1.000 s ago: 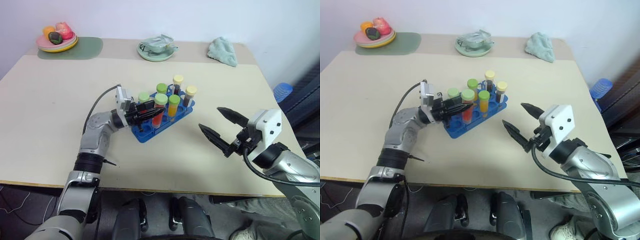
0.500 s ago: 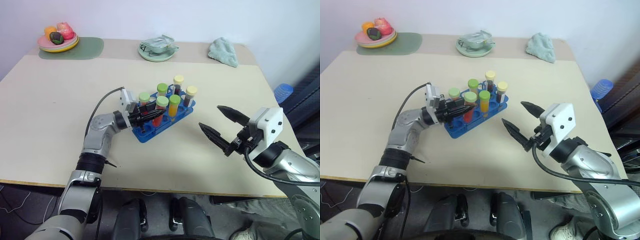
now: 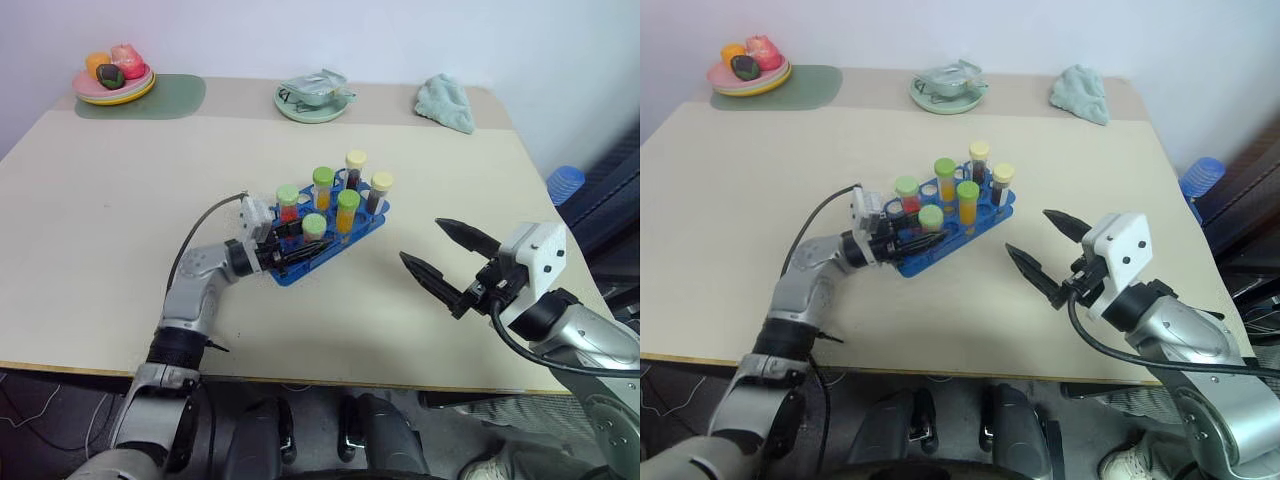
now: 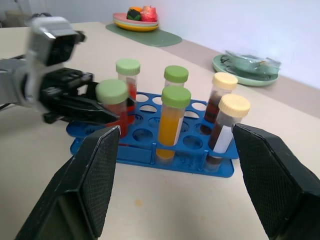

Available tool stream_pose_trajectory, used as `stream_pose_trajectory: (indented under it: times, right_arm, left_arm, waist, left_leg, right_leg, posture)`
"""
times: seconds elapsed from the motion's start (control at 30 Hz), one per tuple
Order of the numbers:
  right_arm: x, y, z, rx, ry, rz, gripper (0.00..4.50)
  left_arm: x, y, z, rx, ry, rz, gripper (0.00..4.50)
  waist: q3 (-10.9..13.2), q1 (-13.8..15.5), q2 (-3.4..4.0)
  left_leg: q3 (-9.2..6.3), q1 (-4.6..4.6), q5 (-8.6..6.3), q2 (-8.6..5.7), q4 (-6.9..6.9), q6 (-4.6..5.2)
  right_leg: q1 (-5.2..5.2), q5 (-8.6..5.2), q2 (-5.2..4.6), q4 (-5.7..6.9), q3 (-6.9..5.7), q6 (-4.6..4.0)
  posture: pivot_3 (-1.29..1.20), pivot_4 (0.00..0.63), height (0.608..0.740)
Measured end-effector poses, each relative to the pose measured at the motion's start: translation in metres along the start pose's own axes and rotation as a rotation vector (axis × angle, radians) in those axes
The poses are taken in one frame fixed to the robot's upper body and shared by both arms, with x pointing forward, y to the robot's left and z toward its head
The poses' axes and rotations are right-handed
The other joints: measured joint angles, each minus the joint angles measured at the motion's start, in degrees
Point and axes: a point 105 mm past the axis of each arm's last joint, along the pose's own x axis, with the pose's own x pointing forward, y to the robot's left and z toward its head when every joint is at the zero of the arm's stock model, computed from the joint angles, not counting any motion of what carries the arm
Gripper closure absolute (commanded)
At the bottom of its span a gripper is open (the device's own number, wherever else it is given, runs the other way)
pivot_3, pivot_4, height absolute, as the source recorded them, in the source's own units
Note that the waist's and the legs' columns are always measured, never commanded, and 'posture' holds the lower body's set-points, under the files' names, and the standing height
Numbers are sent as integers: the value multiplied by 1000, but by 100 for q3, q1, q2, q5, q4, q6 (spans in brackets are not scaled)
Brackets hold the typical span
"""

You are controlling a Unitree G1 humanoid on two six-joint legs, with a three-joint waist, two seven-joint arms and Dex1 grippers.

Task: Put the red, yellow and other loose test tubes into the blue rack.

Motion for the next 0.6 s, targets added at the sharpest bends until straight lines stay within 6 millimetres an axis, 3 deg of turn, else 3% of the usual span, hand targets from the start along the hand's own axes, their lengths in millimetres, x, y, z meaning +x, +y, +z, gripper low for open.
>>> stream_pose_trajectory:
  times: [0.17, 0.33, 0.6]
  right_arm:
    - [-3, -5, -6, 6, 34, 23, 844]
    - [-14, -14, -25, 35, 105, 20, 844]
    - [-29, -27, -43, 21, 132, 18, 844]
  left_arm:
    - [-13, -3, 4, 28, 16, 43, 1929]
    - [-66, -1, -13, -22, 94, 151, 1929]
    - [-109, -7, -16, 8, 141, 224, 1929]
  waist:
    - [0, -7, 1]
    - [0, -5, 5]
    - [-1, 12, 7]
  left_leg:
    - [0, 0, 0, 0, -1, 0]
    - [-3, 1, 0, 2, -4, -1]
    - [-5, 0, -5, -3, -5, 3]
  right_leg:
    - [0, 0, 0, -1, 0, 0]
    - [-4, -1, 1, 1, 0, -1]
    - [-2, -4, -8, -7, -2, -3]
  posture:
    - [0, 150, 740]
    - [0, 150, 740]
    - [0, 150, 740]
